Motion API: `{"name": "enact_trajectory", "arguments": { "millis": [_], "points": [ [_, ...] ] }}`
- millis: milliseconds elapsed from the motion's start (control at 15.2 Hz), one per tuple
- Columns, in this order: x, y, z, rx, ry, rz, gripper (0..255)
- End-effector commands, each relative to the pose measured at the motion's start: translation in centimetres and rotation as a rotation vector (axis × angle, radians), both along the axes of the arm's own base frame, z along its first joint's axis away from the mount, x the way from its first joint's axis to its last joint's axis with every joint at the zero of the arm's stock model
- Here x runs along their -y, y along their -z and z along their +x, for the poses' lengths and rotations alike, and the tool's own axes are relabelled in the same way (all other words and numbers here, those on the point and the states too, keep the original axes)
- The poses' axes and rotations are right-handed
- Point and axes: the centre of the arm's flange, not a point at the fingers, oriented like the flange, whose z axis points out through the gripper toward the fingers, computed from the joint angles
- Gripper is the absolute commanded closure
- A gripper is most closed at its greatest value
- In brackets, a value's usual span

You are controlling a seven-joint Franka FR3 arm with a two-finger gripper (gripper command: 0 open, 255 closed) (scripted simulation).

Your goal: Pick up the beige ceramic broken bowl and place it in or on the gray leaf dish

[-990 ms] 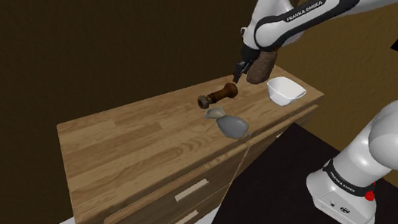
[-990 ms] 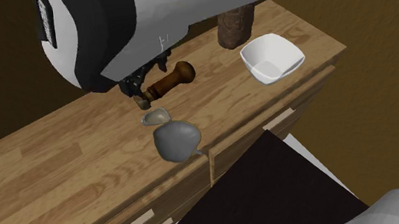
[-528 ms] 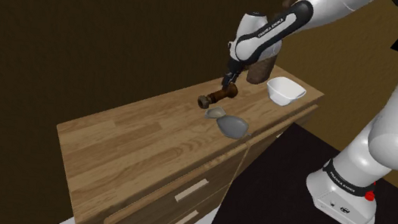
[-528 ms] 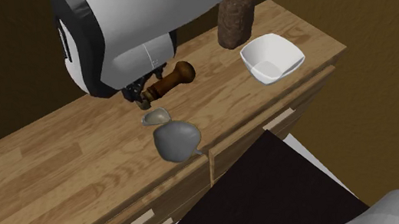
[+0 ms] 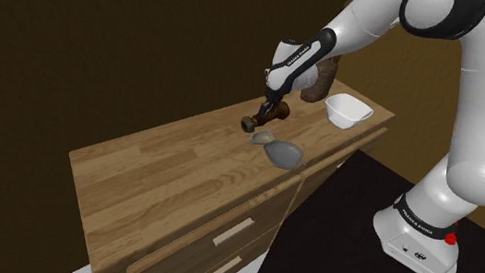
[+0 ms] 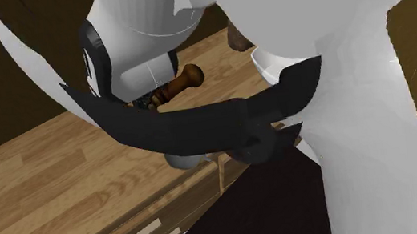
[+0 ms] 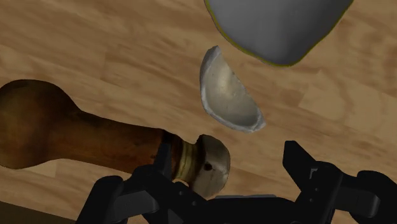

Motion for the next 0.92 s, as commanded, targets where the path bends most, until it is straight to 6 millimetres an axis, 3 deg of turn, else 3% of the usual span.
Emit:
{"name": "enact_trajectory", "arguments": {
  "millis": [0, 462, 858],
  "points": [
    [0.0, 2.1, 1.2, -0.004, -0.005, 0.007, 0],
    [0.0, 5.8, 1.5, -0.004, -0.005, 0.007, 0],
    [0.0, 6.1, 1.5, -0.004, -0.005, 0.007, 0]
  ]
}}
